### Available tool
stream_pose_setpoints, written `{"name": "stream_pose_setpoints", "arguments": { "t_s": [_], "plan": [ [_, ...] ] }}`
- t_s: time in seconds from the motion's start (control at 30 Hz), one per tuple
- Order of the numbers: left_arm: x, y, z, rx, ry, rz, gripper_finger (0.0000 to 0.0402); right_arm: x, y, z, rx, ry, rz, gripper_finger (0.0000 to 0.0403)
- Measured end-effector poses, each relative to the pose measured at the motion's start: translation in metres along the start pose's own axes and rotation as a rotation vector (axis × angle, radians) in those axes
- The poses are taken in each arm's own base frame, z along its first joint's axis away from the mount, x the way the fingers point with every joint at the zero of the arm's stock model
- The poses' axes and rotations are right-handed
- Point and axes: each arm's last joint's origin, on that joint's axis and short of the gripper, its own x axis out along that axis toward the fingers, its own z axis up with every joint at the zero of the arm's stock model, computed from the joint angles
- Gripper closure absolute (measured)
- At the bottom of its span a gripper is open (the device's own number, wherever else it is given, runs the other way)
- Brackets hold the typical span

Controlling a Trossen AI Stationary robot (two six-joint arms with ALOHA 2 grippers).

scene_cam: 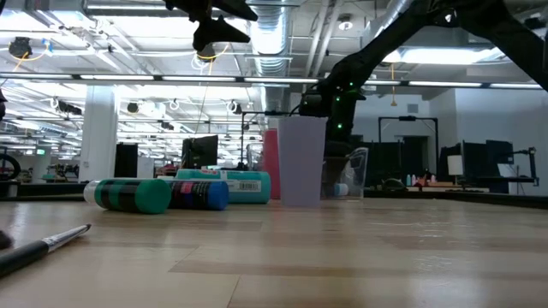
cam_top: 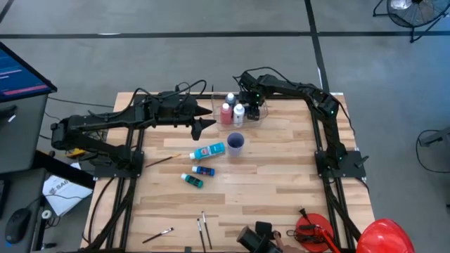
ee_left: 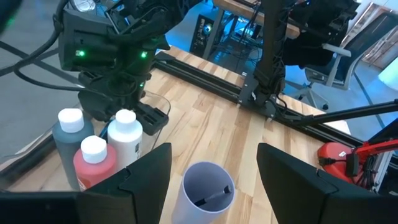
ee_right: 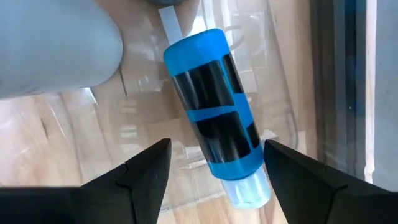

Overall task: Pick & Place Paint Supplies
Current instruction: Adjust the blue paint bottle in the transparent bin

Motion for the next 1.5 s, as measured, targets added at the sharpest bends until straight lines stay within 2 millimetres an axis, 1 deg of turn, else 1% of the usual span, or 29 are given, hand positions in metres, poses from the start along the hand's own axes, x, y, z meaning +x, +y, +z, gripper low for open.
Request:
{"name": "stream_pose_setpoints", "arguments": {
  "t_s": [0.2, 0.57, 0.73, 0.87, 1.2, 1.33, 1.5],
  "plan": [
    [0.0, 0.0, 0.0, 0.0, -0.005, -0.001, 0.0172, 0.0, 0.001, -0.001, 0.0, 0.01, 0.006, 0.016],
    [0.0, 0.0, 0.001, -0.001, -0.011, -0.004, 0.0172, 0.0, 0.008, 0.001, -0.022, 0.024, 0.019, 0.023],
    [0.0, 0.0, 0.001, -0.001, -0.012, -0.004, 0.0172, 0.001, 0.012, 0.004, -0.034, 0.01, 0.033, 0.0244],
    [0.0, 0.0, 0.001, -0.001, -0.012, -0.004, 0.0172, 0.002, 0.012, 0.004, -0.016, -0.005, 0.045, 0.0234],
    [0.0, -0.001, 0.002, -0.018, -0.017, -0.006, 0.0172, 0.002, 0.011, 0.005, -0.007, -0.009, 0.044, 0.018],
    [0.0, -0.001, 0.002, -0.02, -0.019, -0.007, 0.0172, 0.002, 0.011, 0.005, -0.004, -0.008, 0.042, 0.0175],
    [0.0, -0.001, 0.002, -0.02, -0.021, -0.007, 0.0172, 0.002, 0.012, 0.004, 0.015, -0.002, 0.044, 0.0178]
  ]
}}
